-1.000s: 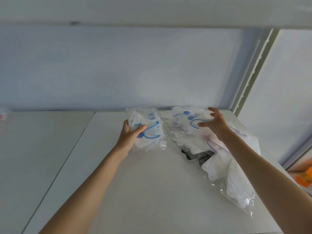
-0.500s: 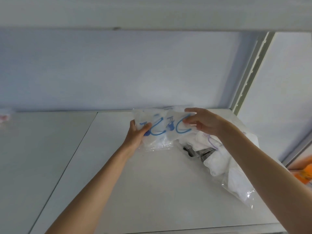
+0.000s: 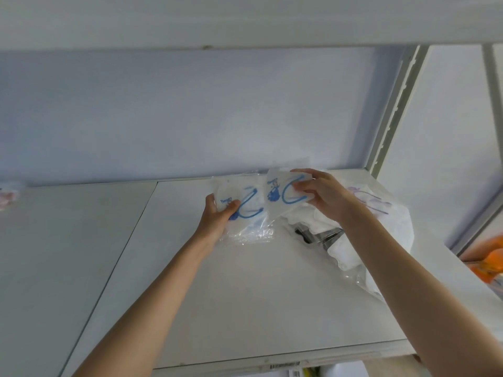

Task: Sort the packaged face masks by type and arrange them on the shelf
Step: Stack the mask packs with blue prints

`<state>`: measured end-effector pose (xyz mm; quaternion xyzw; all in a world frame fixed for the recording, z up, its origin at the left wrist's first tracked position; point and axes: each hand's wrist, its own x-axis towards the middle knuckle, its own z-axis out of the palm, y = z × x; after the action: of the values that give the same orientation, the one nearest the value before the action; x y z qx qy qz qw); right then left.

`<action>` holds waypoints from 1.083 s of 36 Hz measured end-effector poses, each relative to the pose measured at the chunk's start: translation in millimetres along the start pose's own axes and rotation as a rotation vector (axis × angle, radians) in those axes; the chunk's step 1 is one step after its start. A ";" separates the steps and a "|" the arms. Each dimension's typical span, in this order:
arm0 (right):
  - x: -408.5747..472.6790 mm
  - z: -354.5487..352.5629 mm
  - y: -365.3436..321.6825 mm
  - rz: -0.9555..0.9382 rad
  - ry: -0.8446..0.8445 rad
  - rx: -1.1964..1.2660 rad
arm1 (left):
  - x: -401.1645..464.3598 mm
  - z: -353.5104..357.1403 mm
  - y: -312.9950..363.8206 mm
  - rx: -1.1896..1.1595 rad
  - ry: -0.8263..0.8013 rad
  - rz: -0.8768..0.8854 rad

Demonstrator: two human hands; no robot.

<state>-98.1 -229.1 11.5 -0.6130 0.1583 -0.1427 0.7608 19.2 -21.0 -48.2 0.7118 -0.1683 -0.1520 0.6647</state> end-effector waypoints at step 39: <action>11.5 68.9 79.2 -0.161 0.211 -0.552 | 13.5 15.4 -1.6 -0.149 -0.087 -0.028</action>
<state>-57.2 -156.3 -53.1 -0.7889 0.2203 -0.2169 0.5311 24.6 -40.7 -50.8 0.6555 -0.1753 -0.2041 0.7056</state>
